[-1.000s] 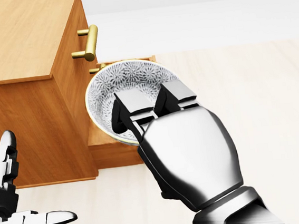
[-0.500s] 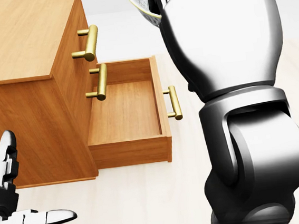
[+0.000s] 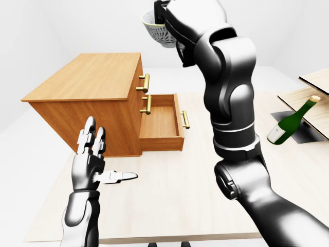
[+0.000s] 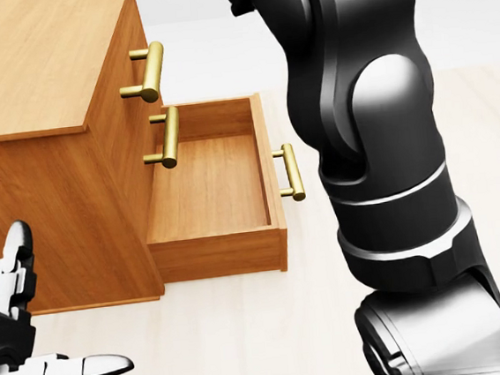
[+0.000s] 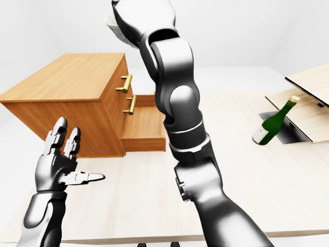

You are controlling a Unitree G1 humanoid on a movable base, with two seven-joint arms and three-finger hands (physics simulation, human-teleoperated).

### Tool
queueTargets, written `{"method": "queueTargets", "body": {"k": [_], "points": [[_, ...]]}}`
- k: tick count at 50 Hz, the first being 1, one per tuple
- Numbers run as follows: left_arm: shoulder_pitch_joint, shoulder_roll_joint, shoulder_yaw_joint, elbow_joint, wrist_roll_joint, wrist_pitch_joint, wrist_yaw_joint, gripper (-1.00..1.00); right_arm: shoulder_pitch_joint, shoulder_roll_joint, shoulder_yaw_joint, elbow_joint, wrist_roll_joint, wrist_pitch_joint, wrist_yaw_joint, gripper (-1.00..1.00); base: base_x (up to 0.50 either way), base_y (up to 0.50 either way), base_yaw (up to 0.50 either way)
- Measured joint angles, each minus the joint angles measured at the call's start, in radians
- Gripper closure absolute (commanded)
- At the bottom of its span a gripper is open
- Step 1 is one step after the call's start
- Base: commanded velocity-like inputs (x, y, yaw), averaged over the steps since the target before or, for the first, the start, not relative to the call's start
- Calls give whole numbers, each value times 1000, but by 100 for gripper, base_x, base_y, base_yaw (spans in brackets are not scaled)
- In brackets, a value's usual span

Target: Put the bowl on top of the cabinet.

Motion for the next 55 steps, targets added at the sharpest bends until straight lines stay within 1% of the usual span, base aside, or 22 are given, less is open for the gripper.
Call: {"method": "queueTargets", "body": {"k": [5,11,18,24,37,55], "points": [[2,-1,-1,0,1,0,-2,-100,-130,-32,1,202,139,0,0,100,0,0,0],[0,0,-1,1,1,0,-2,-100,-262,-54,3,426,294,0,0,100,0,0,0],[-1,0,0,1,-1,0,-2,-100,-381,-63,10,644,441,0,0,100,0,0,0],[-1,0,-2,2,1,0,-2,-100,-458,-64,19,785,532,0,-4,100,0,0,0],[0,-1,-9,6,7,0,-1,-100,-561,-51,35,962,634,0,-14,100,0,0,0],[6,-4,-17,8,14,0,-1,-100,-623,-2,48,1058,675,0,-7,100,0,0,0]]}}
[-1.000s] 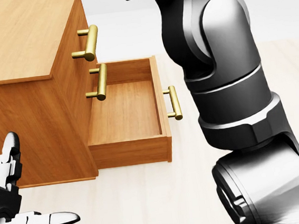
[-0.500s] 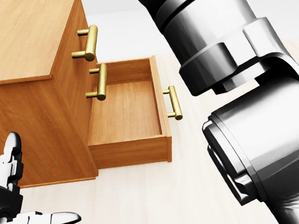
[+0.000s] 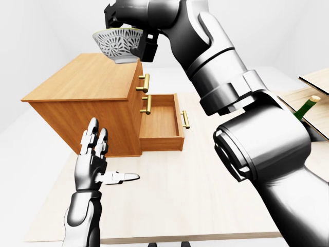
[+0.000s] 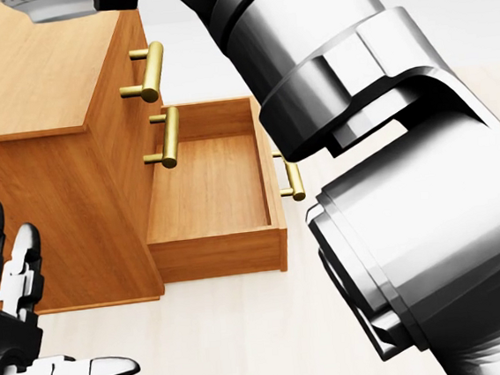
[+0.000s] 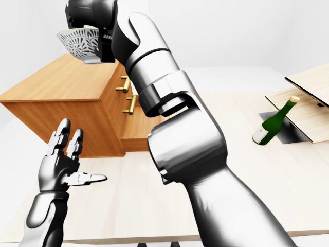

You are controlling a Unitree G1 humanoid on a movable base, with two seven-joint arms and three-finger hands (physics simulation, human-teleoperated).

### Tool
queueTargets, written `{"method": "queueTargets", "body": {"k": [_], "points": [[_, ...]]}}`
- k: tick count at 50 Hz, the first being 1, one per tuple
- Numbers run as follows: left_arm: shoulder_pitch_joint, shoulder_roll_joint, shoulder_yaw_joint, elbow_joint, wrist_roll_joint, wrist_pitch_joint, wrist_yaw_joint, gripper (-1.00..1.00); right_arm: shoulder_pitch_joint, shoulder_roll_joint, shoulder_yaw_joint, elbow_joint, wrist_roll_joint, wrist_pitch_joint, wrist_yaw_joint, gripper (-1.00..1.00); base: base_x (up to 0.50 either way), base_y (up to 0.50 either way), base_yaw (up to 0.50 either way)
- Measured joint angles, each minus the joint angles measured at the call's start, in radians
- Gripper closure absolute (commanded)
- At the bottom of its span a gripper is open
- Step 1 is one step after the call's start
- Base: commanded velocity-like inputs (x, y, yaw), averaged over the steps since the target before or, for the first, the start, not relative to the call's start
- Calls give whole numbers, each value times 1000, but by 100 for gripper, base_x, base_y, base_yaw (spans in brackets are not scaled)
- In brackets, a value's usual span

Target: Put the bowl on top of the cabinet.

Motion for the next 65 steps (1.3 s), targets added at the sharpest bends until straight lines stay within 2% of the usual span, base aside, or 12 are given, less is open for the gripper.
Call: {"method": "queueTargets", "body": {"k": [22,45,65], "points": [[9,-3,-7,-4,6,0,-4,-100,-20,43,4,39,-8,0,7,100,0,0,0],[2,0,-1,-6,1,0,-4,-100,12,62,2,46,-3,0,1,100,0,0,0],[-5,1,0,2,1,0,-1,-100,-15,76,-11,55,31,0,-18,100,0,0,0]]}}
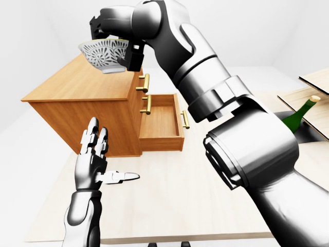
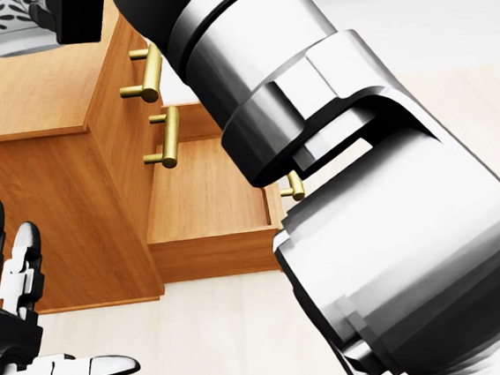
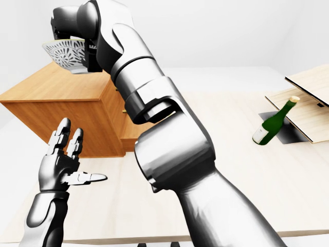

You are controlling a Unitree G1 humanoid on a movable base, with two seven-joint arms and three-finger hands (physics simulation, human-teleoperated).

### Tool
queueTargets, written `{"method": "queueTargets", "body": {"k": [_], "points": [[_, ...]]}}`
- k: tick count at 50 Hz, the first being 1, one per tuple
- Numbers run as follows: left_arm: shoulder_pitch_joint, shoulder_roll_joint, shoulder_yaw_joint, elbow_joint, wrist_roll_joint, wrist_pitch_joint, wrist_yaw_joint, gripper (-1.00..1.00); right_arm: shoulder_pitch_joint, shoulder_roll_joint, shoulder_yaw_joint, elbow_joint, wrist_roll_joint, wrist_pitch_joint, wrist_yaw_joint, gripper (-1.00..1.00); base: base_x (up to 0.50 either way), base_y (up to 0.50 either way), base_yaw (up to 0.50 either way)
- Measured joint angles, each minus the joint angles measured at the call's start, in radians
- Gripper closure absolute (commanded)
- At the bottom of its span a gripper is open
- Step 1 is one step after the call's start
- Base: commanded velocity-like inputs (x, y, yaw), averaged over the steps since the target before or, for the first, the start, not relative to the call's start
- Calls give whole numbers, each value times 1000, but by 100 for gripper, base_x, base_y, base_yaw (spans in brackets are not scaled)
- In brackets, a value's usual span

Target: Put the bowl on top of the cabinet.

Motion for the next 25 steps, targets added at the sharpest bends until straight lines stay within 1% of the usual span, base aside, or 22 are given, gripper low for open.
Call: {"method": "queueTargets", "body": {"k": [13,25], "points": [[0,0,-3,1,2,0,1,-100,-6,13,-7,-2,37,0,-14,100,0,0,0],[0,1,-1,0,0,0,0,-100,30,35,-2,-1,61,0,-33,100,0,0,0]]}}
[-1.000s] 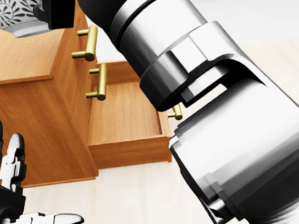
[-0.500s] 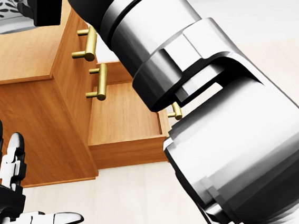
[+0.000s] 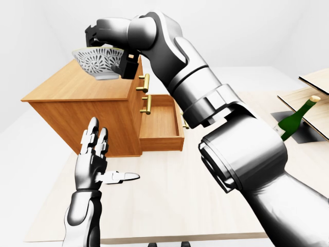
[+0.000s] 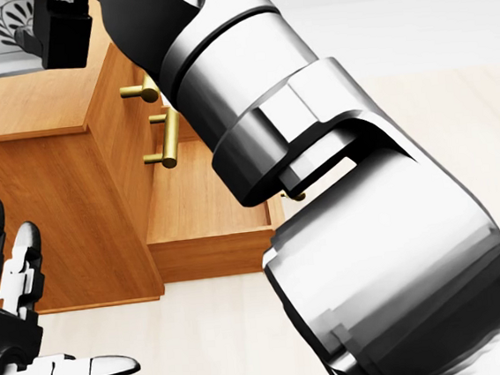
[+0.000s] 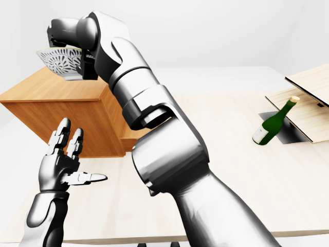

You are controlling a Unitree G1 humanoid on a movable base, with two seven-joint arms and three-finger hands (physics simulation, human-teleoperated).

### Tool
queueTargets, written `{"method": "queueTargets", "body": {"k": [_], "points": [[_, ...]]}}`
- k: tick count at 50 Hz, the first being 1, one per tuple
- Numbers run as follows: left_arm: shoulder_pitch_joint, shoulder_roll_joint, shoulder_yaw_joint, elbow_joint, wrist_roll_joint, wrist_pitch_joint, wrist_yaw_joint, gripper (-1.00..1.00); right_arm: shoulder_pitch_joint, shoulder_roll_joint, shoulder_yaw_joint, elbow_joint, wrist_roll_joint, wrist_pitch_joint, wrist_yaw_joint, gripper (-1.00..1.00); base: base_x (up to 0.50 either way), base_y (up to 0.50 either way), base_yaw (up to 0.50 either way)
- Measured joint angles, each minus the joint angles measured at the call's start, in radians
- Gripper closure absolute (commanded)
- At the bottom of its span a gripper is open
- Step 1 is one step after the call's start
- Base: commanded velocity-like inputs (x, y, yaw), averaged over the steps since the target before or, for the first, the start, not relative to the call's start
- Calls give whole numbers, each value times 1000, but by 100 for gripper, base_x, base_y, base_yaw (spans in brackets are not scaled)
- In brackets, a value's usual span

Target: Put the bowl on top of the cabinet.

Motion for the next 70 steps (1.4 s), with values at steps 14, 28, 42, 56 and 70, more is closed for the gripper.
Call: {"method": "queueTargets", "body": {"k": [14,28,42,56,70], "points": [[2,0,0,-2,0,0,-2,-100,67,14,2,7,14,0,-12,100,0,0,0],[2,-1,-1,-1,2,0,-3,-100,90,11,-28,-12,18,0,-11,100,0,0,0],[2,-1,0,0,1,0,-3,-100,103,20,-24,-17,3,0,-11,-100,0,0,0],[0,-1,-3,4,4,0,0,-100,115,40,-10,-15,-8,0,1,-100,0,0,0],[-1,-1,-6,5,6,0,2,-100,3,7,-24,-35,30,0,12,-100,0,0,0]]}}
